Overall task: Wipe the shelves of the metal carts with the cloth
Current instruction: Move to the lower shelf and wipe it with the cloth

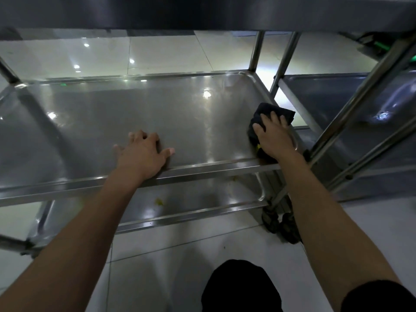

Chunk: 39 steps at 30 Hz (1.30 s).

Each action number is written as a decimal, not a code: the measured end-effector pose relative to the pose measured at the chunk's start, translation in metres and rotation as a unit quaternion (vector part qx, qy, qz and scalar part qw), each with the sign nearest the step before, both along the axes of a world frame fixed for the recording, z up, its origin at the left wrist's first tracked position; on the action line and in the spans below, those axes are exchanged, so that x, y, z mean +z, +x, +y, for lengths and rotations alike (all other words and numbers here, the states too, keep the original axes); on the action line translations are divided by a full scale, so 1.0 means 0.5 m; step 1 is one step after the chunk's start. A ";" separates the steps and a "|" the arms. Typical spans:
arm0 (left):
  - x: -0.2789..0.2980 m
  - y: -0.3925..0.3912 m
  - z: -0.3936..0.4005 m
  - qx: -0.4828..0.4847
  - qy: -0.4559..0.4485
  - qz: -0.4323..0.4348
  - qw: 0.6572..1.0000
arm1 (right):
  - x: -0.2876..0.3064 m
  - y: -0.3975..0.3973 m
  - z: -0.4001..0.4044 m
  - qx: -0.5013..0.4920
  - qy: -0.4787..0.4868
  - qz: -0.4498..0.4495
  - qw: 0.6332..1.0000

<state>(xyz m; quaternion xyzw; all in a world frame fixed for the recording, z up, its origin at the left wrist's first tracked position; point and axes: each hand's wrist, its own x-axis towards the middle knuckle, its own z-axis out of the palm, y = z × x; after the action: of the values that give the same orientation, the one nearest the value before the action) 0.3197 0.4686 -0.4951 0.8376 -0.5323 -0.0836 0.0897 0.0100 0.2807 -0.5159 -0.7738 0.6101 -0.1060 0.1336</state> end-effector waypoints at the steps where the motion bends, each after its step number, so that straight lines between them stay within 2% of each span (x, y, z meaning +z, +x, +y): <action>1: 0.001 -0.002 0.001 0.001 -0.001 0.001 1.000 | 0.001 -0.004 0.020 -0.004 0.008 0.006 1.000; 5: 0.007 -0.010 0.007 -0.002 0.019 -0.015 1.000 | 0.000 -0.013 0.114 0.003 0.000 0.027 1.000; 11: 0.021 -0.021 0.015 -0.004 0.027 0.002 1.000 | -0.003 0.039 0.237 0.015 -0.070 -0.022 0.997; 20: 0.016 0.002 0.044 -0.044 0.017 -0.009 0.999 | -0.003 0.188 0.379 0.140 -0.102 -0.064 0.983; 26: -0.004 -0.007 0.165 -0.098 -0.111 -0.016 0.989 | -0.016 0.205 0.424 0.160 -0.136 -0.127 0.969; 29: -0.026 -0.006 0.223 -0.121 -0.107 -0.047 0.986 | -0.026 0.208 0.443 0.170 -0.142 -0.168 0.961; 35: -0.036 -0.002 0.229 -0.131 -0.087 -0.090 0.984 | -0.039 0.227 0.454 0.194 -0.196 -0.147 0.950; 39: -0.038 -0.007 0.224 -0.120 -0.094 -0.097 0.984 | -0.053 0.237 0.445 0.196 -0.186 -0.107 0.957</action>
<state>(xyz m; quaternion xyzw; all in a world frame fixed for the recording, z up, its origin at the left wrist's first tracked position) 0.3164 0.5806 -0.5142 0.7594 -0.6409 0.0380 0.1057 0.1284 0.5031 -0.5424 -0.8734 0.3978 -0.2718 0.0703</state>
